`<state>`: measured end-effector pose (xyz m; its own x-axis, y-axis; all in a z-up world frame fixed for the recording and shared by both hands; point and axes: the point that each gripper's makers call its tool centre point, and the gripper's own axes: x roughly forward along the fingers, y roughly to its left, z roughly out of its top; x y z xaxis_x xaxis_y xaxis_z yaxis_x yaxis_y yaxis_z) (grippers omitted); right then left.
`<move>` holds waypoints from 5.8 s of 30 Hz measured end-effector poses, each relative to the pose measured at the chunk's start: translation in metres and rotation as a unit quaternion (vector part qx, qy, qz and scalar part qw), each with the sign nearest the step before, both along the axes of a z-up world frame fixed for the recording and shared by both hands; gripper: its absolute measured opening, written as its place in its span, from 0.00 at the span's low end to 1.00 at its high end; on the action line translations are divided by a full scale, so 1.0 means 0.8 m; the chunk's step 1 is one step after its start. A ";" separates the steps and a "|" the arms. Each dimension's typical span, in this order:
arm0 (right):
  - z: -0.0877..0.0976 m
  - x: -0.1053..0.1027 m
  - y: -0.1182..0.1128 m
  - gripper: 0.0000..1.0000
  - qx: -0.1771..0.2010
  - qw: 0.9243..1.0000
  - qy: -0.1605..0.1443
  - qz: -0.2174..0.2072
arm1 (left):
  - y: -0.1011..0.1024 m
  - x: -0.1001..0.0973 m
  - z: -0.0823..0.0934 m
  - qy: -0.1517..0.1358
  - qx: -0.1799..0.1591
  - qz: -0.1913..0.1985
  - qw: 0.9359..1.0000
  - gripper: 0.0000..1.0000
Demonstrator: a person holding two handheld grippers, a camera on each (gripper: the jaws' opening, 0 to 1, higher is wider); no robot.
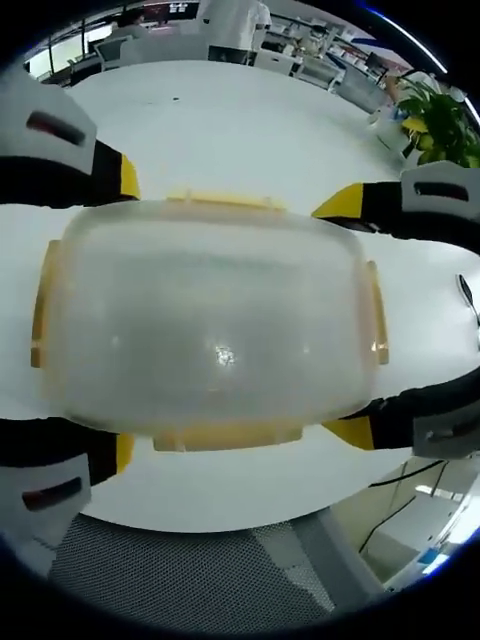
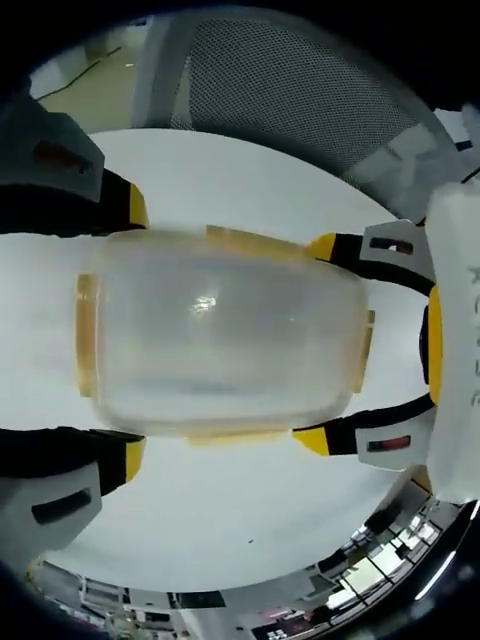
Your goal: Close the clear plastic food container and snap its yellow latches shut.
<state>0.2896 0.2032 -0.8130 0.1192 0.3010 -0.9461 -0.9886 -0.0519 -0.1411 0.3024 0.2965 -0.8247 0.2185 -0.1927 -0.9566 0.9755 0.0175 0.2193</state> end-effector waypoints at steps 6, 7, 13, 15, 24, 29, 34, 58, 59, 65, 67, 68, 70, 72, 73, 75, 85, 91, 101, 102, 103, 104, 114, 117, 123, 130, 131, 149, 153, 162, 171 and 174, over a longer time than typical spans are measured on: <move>0.001 -0.004 0.029 0.76 0.014 1.000 0.001 0.001 | 0.029 -0.005 0.000 0.000 0.004 0.001 1.000 0.85; 0.001 -0.004 0.033 0.76 0.015 1.000 0.001 0.002 | 0.033 -0.005 0.000 0.000 0.004 0.002 1.000 0.85; 0.000 -0.001 0.063 0.76 0.017 1.000 0.000 0.010 | 0.063 -0.004 -0.001 0.000 0.008 0.011 1.000 0.85; 0.000 0.000 0.073 0.76 0.019 1.000 0.000 0.011 | 0.073 -0.003 0.000 0.000 0.005 0.012 1.000 0.85; 0.000 0.010 0.112 0.76 0.018 1.000 0.000 0.007 | 0.112 0.007 -0.001 0.001 0.009 0.007 1.000 0.86; -0.001 0.019 0.121 0.76 0.001 1.000 0.000 0.001 | 0.121 0.018 -0.001 0.002 0.010 0.000 1.000 0.86; 0.000 0.034 0.126 0.76 0.005 1.000 0.001 -0.005 | 0.127 0.034 -0.001 0.002 0.006 -0.003 1.000 0.86; 0.001 0.112 0.136 0.76 0.014 1.000 0.000 -0.013 | 0.136 0.114 0.000 0.002 0.000 -0.009 1.000 0.86; 0.001 0.114 0.136 0.76 0.014 1.000 0.001 -0.013 | 0.136 0.116 0.000 0.002 0.000 -0.009 1.000 0.86; 0.001 0.136 0.135 0.76 0.009 1.000 0.000 -0.014 | 0.134 0.139 0.001 0.002 -0.006 -0.009 1.000 0.86; 0.001 0.141 0.135 0.76 0.010 1.000 0.000 -0.017 | 0.134 0.144 0.002 0.002 -0.005 -0.012 1.000 0.86; 0.001 0.144 0.135 0.76 0.010 1.000 0.000 -0.018 | 0.134 0.147 0.002 0.002 -0.005 -0.013 1.000 0.86; 0.001 0.150 0.134 0.76 0.012 1.000 -0.001 -0.020 | 0.134 0.153 0.001 0.002 -0.005 -0.015 1.000 0.86; 0.001 0.156 0.134 0.76 0.014 1.000 -0.001 -0.021 | 0.134 0.158 0.002 0.002 -0.005 -0.015 1.000 0.86; 0.001 0.158 0.134 0.76 0.014 1.000 0.000 -0.021 | 0.133 0.160 0.002 0.002 -0.007 -0.015 1.000 0.86; 0.001 0.163 0.134 0.76 0.010 1.000 0.000 -0.020 | 0.133 0.166 0.002 0.002 -0.011 -0.014 1.000 0.86; 0.000 0.177 0.131 0.77 -0.013 1.000 0.003 -0.018 | 0.130 0.179 0.003 0.002 -0.017 -0.013 1.000 0.86; 0.000 0.176 0.129 0.77 -0.012 1.000 0.000 -0.019 | 0.129 0.178 0.004 0.002 -0.023 -0.014 1.000 0.86; 0.002 0.176 0.130 0.78 0.006 1.000 -0.007 -0.018 | 0.128 0.179 0.008 -0.002 -0.066 -0.020 0.998 0.87; 0.002 0.176 0.130 0.78 0.017 1.000 -0.013 -0.022 | 0.128 0.179 0.009 -0.004 -0.071 -0.016 0.997 0.87; 0.003 0.176 0.131 0.78 0.021 0.999 -0.014 -0.027 | 0.131 0.180 0.008 -0.004 -0.073 -0.011 0.997 0.87; 0.005 0.176 0.134 0.78 0.037 0.999 -0.017 -0.035 | 0.134 0.180 0.007 -0.008 -0.077 -0.010 0.997 0.87; 0.013 0.186 0.130 0.91 0.177 0.969 -0.030 -0.168 | 0.137 0.191 0.029 -0.064 -0.236 0.077 0.967 0.92; 0.014 0.185 0.130 0.99 0.223 0.951 -0.033 -0.212 | 0.140 0.188 0.032 -0.076 -0.268 0.101 0.955 0.90; 0.015 0.176 0.129 0.99 0.287 0.915 -0.036 -0.281 | 0.144 0.172 0.031 -0.054 -0.344 0.175 0.921 0.94; 0.015 0.148 0.142 1.00 0.349 0.877 -0.012 -0.330 | 0.140 0.153 0.025 -0.023 -0.416 0.237 0.878 0.99; 0.012 0.143 0.143 1.00 0.346 0.878 -0.012 -0.331 | 0.138 0.151 0.023 -0.014 -0.422 0.243 0.873 0.99; 0.025 0.133 0.130 1.00 0.369 0.846 -0.018 -0.384 | 0.153 0.138 0.031 -0.017 -0.440 0.274 0.855 0.98; 0.030 0.126 0.120 1.00 0.374 0.839 -0.020 -0.396 | 0.165 0.130 0.033 -0.014 -0.445 0.293 0.846 0.97; 0.065 0.098 0.101 1.00 0.407 0.812 -0.025 -0.419 | 0.195 0.105 0.051 -0.020 -0.462 0.323 0.826 0.94; 0.093 0.077 0.064 0.99 0.431 0.776 -0.037 -0.459 | 0.228 0.069 0.066 -0.021 -0.472 0.356 0.807 0.91; 0.100 0.069 0.049 0.98 0.433 0.768 -0.042 -0.470 | 0.238 0.059 0.073 -0.023 -0.477 0.366 0.799 0.90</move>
